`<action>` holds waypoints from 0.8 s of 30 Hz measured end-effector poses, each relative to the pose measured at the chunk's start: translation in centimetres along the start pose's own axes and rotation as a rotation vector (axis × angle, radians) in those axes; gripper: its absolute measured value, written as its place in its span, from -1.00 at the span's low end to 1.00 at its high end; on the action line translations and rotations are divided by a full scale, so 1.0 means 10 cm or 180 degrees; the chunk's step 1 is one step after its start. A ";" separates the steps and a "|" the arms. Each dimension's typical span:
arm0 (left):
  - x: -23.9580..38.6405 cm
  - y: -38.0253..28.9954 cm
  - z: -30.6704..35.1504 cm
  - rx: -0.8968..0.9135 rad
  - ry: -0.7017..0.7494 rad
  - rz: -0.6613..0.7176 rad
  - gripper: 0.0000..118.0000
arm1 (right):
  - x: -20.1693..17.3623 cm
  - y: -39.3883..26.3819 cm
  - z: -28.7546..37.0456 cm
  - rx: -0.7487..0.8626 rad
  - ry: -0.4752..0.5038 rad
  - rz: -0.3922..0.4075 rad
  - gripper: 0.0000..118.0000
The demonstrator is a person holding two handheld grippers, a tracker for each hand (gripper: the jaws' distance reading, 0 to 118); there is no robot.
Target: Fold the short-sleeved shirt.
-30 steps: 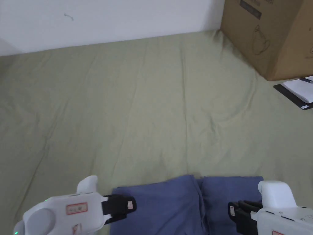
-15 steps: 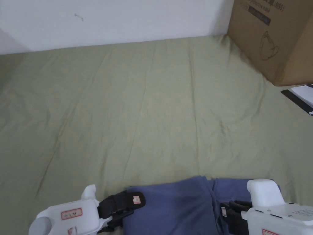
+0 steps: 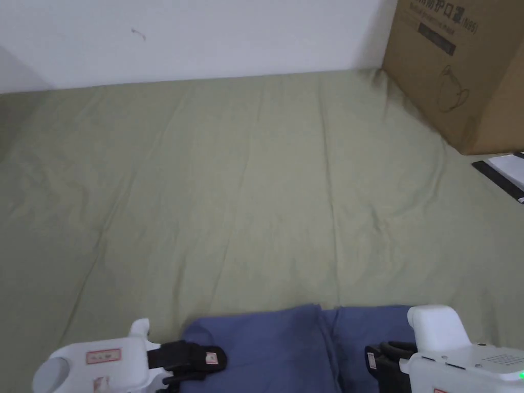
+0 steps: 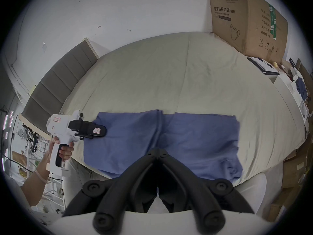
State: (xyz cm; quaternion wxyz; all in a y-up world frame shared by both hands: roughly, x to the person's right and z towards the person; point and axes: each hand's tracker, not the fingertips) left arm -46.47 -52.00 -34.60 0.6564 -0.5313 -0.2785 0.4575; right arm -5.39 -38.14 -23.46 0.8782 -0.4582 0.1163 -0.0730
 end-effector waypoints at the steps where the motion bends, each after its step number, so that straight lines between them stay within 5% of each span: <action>1: 0.03 0.02 0.16 0.0105 0.0078 -0.0011 -0.92 | -0.01 0.00 0.01 0.0034 0.0024 -0.0005 -1.00; 13: 0.38 -0.01 1.52 0.0671 0.1184 -0.0158 -0.92 | -0.12 0.00 0.04 0.0241 0.0230 0.0173 -1.00; 24: 1.66 -0.23 0.52 0.0331 0.1500 -0.0514 -0.92 | 0.06 -0.05 0.11 0.0301 0.0247 0.0092 -1.00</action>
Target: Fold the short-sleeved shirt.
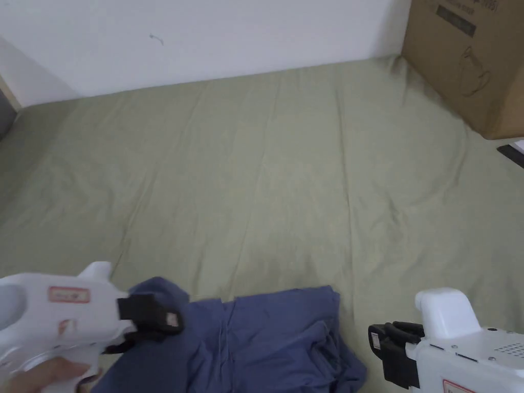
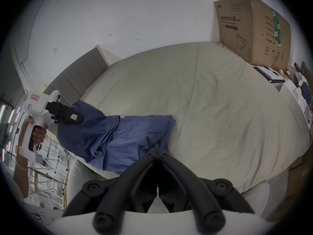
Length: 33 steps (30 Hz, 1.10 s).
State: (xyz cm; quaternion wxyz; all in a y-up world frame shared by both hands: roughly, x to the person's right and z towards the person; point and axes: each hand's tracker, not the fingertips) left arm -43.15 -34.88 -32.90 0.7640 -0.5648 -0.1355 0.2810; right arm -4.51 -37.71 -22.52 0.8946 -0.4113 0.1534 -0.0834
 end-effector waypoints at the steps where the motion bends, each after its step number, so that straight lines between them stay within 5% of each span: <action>1: 0.18 -0.01 -0.11 -0.0041 -0.0037 -0.0091 -0.92 | 0.03 -0.01 0.02 0.0015 -0.0015 -0.0014 -1.00; 8: 0.91 0.03 -1.17 -0.0471 -0.0521 -0.0284 -0.88 | 0.29 -0.12 0.15 0.0029 -0.0117 -0.0209 -1.00; 10: 1.02 0.00 -1.44 -0.0572 -0.0542 -0.0365 -0.36 | 0.36 -0.15 0.20 0.0016 -0.0182 -0.0274 -1.00; 12: 1.04 -0.04 -1.55 -0.0595 -0.0518 -0.0386 0.70 | 0.44 -0.18 0.24 0.0013 -0.0211 -0.0338 -1.00; 14: 1.07 -0.05 -1.53 -0.0574 -0.0512 -0.0454 0.98 | 0.51 -0.21 0.27 0.0003 -0.0254 -0.0397 -1.00; 20: 0.75 0.08 -0.92 -0.0071 -0.0261 -0.0489 0.91 | 0.62 -0.27 0.24 -0.0032 -0.0283 -0.0539 -1.00; 21: 0.67 0.09 -0.85 -0.0013 -0.0189 -0.0469 0.65 | 0.61 -0.27 0.22 -0.0033 -0.0284 -0.0538 -1.00; 22: 0.64 0.11 -0.79 0.0063 -0.0126 -0.0445 0.17 | 0.60 -0.27 0.21 -0.0034 -0.0282 -0.0535 -1.00; 23: 0.57 0.10 -0.75 0.0120 -0.0083 -0.0449 0.17 | 0.59 -0.27 0.19 -0.0038 -0.0269 -0.0536 -1.00; 24: 0.49 0.09 -0.73 0.0131 -0.0078 -0.0453 -0.03 | 0.59 -0.27 0.17 -0.0046 -0.0247 -0.0539 -1.00; 26: 0.41 0.07 -0.82 0.0049 -0.0032 -0.0389 -0.86 | 0.56 -0.26 0.13 -0.0063 -0.0209 -0.0524 -1.00; 33: 0.62 -0.16 -1.52 -0.0372 -0.0222 -0.0488 -0.92 | 0.51 -0.24 0.07 -0.0107 -0.0160 -0.0462 -1.00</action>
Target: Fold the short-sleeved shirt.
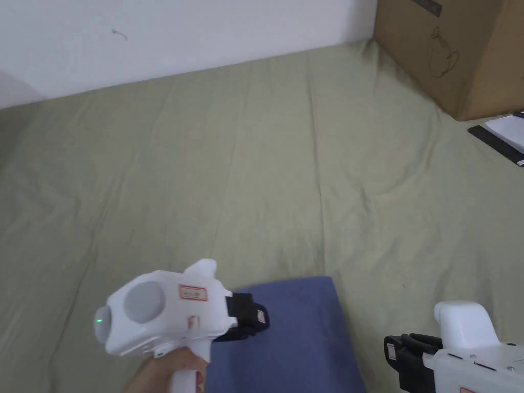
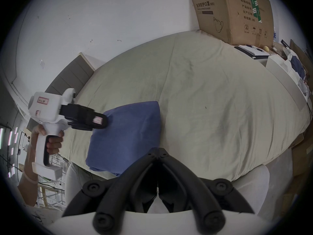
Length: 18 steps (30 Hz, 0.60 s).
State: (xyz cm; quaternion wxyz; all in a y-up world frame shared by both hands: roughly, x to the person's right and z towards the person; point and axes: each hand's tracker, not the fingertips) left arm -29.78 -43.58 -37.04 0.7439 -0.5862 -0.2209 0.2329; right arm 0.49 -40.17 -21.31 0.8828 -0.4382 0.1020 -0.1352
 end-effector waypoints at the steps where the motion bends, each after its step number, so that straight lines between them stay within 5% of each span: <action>1: 0.09 -0.01 -0.14 -0.0080 -0.0011 -0.0083 -0.92 | 0.00 0.00 0.00 -0.0003 -0.0003 0.0003 -1.00; 10: 0.70 -0.13 -0.86 -0.0495 -0.0170 -0.0424 -0.96 | 0.13 -0.04 0.09 -0.0031 -0.0119 -0.0066 -1.00; 18: 0.40 -0.17 -0.27 -0.0155 -0.0238 -0.0455 -0.96 | -0.06 0.03 0.02 -0.0067 -0.0024 0.0101 -1.00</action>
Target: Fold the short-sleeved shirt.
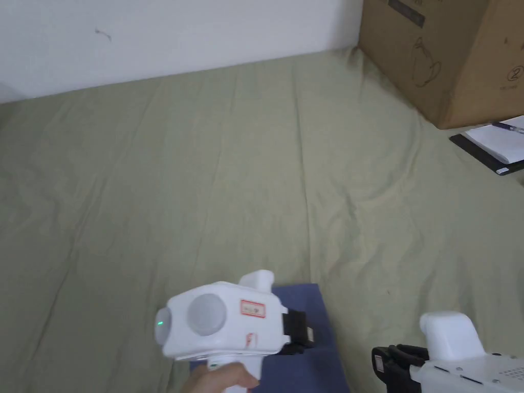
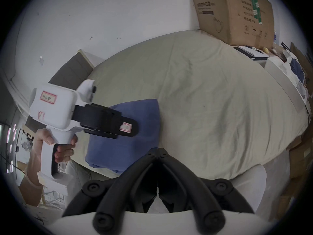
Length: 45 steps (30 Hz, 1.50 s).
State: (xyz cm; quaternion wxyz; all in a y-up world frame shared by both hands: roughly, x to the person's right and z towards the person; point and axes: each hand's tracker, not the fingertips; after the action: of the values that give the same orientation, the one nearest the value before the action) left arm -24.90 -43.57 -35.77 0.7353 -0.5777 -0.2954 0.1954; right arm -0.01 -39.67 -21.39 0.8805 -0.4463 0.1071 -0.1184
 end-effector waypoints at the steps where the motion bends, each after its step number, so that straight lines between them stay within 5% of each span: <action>1: -0.11 -0.03 0.17 0.0081 -0.0007 0.0049 -0.96 | -0.05 0.03 -0.04 -0.0011 0.0032 0.0077 -1.00; 5: -0.59 -0.21 0.83 0.0350 -0.0061 0.0345 -0.86 | -0.32 0.19 -0.34 0.0011 0.0290 0.0341 -1.00; 9: -0.99 -0.44 1.21 0.0508 -0.0138 0.0595 0.90 | -0.61 0.33 -0.81 -0.0058 0.0299 0.0769 -1.00; 10: -1.09 -0.49 1.28 0.0556 -0.0137 0.0648 0.95 | -0.70 0.35 -0.93 -0.0105 0.0215 0.0902 -1.00; 12: -1.23 -0.52 1.30 0.0628 -0.0145 0.0792 0.95 | -0.76 0.34 -1.15 -0.0201 0.0145 0.1027 -1.00; 20: -1.69 -0.47 0.76 0.0349 -0.0836 0.1395 0.95 | -0.63 0.27 -1.38 -0.0436 0.0203 0.0673 -1.00; 28: -1.66 -0.24 0.35 0.0101 -0.1131 0.1323 0.90 | -0.66 0.25 -1.36 -0.0434 0.0140 0.0695 -1.00; 30: -1.72 -0.18 0.26 0.0084 -0.1264 0.1428 0.59 | -0.68 0.25 -1.37 -0.0428 0.0111 0.0737 -1.00; 34: -1.75 -0.14 0.19 -0.0037 -0.0794 0.1302 -0.55 | -0.73 0.26 -1.30 -0.0389 0.0016 0.0695 -1.00; 37: -1.76 -0.18 0.30 -0.0081 -0.1170 0.1354 -0.63 | -0.81 0.31 -1.12 -0.0152 0.0037 0.0659 -1.00; 45: -2.23 -0.12 1.20 0.0107 -0.0548 0.1091 -0.63 | -1.35 0.62 -0.48 0.0987 -0.0014 0.0760 -1.00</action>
State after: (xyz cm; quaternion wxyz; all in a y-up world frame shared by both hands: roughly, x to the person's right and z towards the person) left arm -49.62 -49.07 -37.39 0.6729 -0.5884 -0.2513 0.3714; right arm -13.53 -35.72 -28.08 0.9467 -0.2898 0.1378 -0.0272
